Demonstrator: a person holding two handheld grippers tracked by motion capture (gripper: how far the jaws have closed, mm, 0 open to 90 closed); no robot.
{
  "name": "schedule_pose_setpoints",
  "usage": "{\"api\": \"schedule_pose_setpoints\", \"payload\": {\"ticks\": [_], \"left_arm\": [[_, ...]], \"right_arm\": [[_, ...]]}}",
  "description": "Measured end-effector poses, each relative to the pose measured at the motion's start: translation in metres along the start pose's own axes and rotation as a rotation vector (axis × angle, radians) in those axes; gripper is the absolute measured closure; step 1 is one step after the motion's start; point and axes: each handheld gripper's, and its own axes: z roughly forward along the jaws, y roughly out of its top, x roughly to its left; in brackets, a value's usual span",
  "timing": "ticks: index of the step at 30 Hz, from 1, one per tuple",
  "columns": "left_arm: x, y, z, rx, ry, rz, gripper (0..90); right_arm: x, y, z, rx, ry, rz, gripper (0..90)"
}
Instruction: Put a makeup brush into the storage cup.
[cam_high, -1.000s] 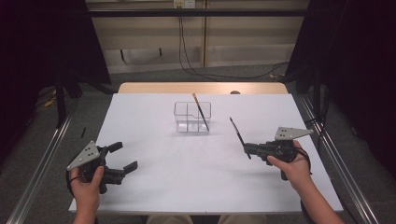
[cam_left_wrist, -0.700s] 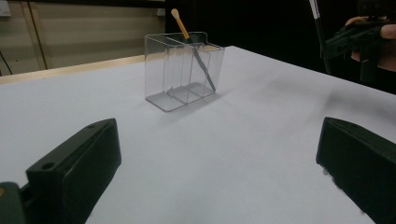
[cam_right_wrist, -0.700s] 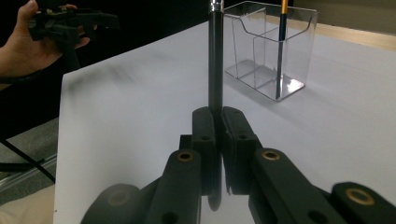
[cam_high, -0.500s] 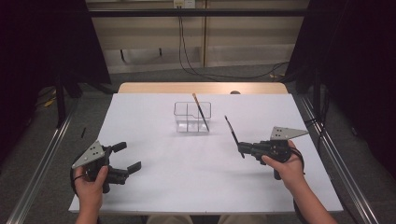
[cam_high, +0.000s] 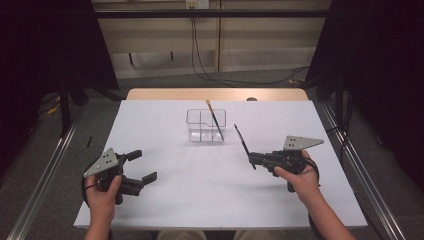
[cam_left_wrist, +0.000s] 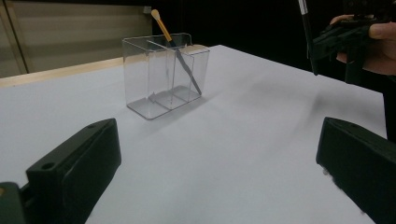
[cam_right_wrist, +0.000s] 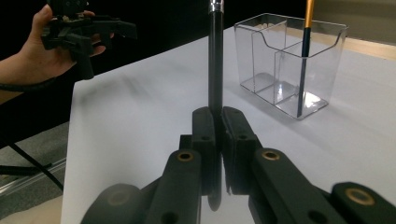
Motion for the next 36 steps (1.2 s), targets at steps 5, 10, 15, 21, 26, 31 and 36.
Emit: {"api": "schedule_pose_setpoints", "payload": {"ticks": [5, 10, 15, 21, 26, 31, 36], "left_arm": [[-0.001, 0.001, 0.004, -0.006, -0.008, -0.003, 0.0], [-0.002, 0.003, 0.009, -0.009, -0.025, -0.005, 0.0], [-0.003, 0.005, 0.013, -0.012, -0.037, -0.006, 0.0], [-0.005, 0.007, 0.021, 0.004, -0.061, -0.001, 0.0], [-0.007, 0.007, 0.029, 0.016, -0.084, -0.013, 0.0], [-0.011, 0.008, 0.039, 0.032, -0.101, -0.005, 0.0], [-0.014, 0.011, 0.047, 0.024, -0.120, -0.009, 0.0]], "right_arm": [[0.003, 0.001, 0.006, 0.003, 0.011, -0.006, 84.8], [0.006, 0.002, 0.013, 0.003, 0.024, -0.011, 84.8], [0.009, 0.003, 0.020, 0.000, 0.039, -0.014, 84.8], [0.013, 0.005, 0.028, -0.006, 0.054, -0.016, 84.8], [0.016, 0.006, 0.034, 0.002, 0.068, -0.020, 84.8], [0.018, 0.006, 0.038, 0.001, 0.079, -0.022, 84.8], [0.019, 0.006, 0.040, 0.005, 0.082, -0.022, 84.8]]}}
